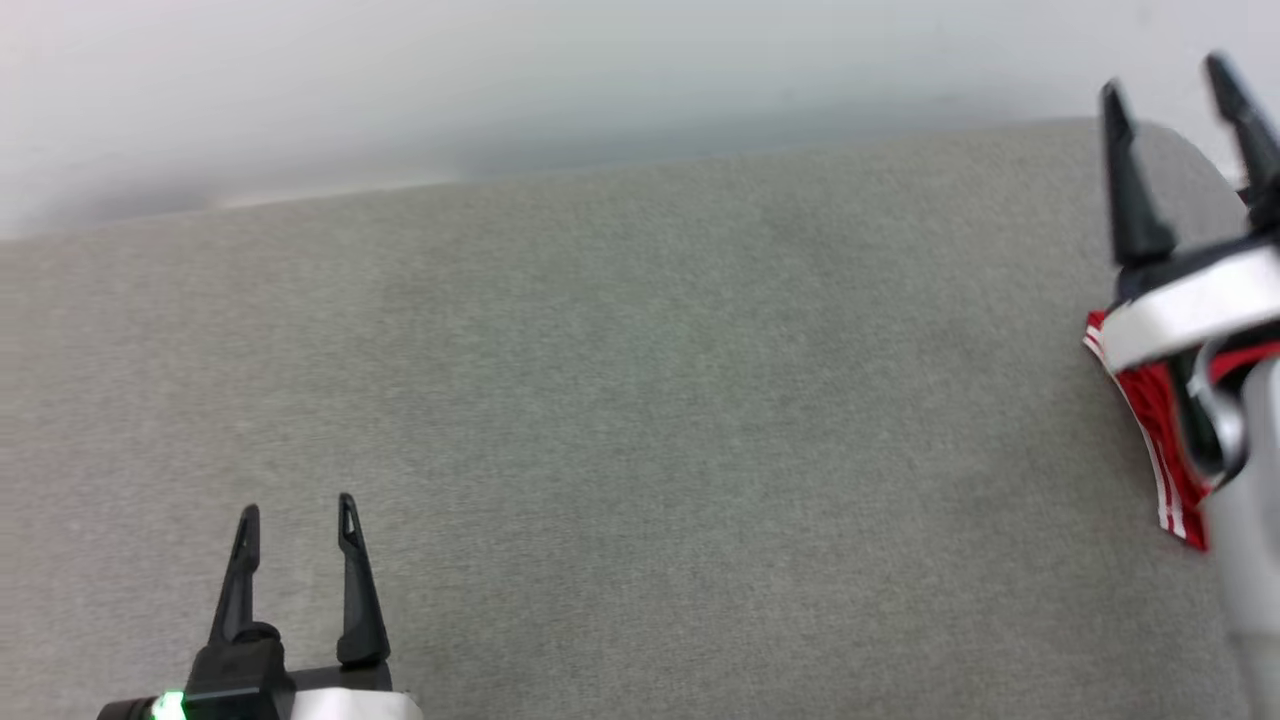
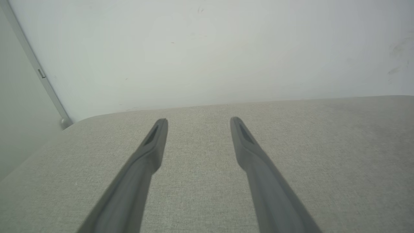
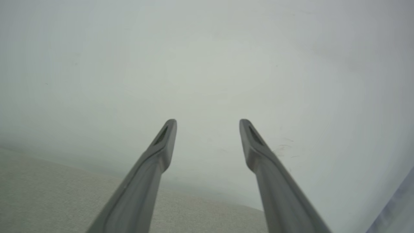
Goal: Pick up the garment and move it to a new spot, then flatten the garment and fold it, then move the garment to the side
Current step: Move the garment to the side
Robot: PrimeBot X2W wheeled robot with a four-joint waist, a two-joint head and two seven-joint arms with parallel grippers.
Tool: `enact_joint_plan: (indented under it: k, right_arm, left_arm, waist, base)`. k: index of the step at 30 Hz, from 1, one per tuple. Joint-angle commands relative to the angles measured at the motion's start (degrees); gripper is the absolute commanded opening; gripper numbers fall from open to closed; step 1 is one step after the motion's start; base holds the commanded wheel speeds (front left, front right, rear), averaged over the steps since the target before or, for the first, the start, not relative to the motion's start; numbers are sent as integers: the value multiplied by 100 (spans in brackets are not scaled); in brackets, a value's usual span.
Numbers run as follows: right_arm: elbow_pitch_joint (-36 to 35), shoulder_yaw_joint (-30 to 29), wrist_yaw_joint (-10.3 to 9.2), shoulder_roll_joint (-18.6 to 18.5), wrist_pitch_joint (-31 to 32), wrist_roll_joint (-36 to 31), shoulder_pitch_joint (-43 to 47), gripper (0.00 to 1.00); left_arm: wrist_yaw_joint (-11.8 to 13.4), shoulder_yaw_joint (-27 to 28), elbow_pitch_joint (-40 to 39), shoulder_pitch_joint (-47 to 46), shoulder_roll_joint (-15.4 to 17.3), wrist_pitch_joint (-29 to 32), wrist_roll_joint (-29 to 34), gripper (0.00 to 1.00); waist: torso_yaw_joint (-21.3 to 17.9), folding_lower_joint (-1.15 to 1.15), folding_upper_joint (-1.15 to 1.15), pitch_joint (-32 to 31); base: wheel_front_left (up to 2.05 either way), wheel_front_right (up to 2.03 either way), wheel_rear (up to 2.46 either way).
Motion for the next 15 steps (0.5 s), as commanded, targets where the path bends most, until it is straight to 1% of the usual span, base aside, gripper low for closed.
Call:
enact_joint_plan:
  k: [1,4,5,10,15]
  right_arm:
    - [-360,-70,-7,203,-6,83,447,100]
    - [-831,-109,-7,526,-6,161,1042,100]
    - [-831,-109,-7,526,-6,161,1042,100]
    - [-1219,-195,-6,957,-6,246,1984,100]
    - [-1445,-350,-6,1220,-7,330,2854,100]
  left_arm:
    - [-4,-22,31,99,-24,-13,26,100]
    - [-12,-67,77,167,-38,-13,35,100]
    - [-12,-67,77,167,-38,-13,35,100]
    - [-31,-134,173,276,-53,-13,61,100]
    - [-47,-178,212,394,-65,-13,59,100]
  waist:
    - [225,0,0,-235]
    - [319,0,0,-369]
    - [319,0,0,-369]
    - [426,0,0,-601]
    - [494,0,0,-788]
  base:
    - [0,0,0]
    - [0,0,0]
    - [0,0,0]
    - [0,0,0]
    - [0,0,0]
